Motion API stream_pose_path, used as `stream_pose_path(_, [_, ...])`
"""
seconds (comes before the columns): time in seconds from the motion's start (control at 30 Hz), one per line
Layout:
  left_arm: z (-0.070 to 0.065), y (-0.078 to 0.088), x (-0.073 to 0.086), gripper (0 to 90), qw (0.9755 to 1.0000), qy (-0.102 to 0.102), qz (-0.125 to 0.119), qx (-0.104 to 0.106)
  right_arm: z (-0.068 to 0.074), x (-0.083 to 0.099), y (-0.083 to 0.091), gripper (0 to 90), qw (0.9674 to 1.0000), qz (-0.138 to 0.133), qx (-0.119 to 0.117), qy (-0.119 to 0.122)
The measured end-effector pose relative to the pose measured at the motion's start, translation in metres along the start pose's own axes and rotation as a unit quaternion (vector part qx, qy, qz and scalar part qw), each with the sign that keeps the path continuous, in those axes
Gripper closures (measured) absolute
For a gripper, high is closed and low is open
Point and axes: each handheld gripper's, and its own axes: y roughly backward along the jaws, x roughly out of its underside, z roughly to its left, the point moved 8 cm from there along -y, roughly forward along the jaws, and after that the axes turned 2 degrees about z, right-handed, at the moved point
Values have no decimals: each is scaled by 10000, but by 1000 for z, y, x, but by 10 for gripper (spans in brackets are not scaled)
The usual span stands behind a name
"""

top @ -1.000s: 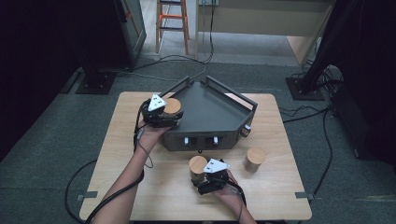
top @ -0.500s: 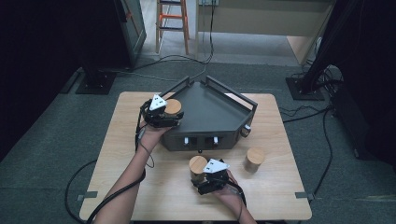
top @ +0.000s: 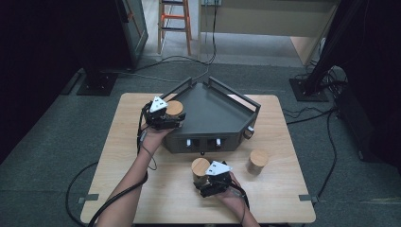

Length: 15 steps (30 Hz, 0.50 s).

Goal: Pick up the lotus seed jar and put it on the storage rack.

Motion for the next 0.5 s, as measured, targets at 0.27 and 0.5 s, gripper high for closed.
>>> stream_pose_path(0.27, [-2,1,-3,247,9999,52,96,-25,0,0,0,30,10000,24,3,19])
stream_pose_path(0.5, [1,6,4,174,10000,43,23,48,0,0,0,30,10000,23,6,18])
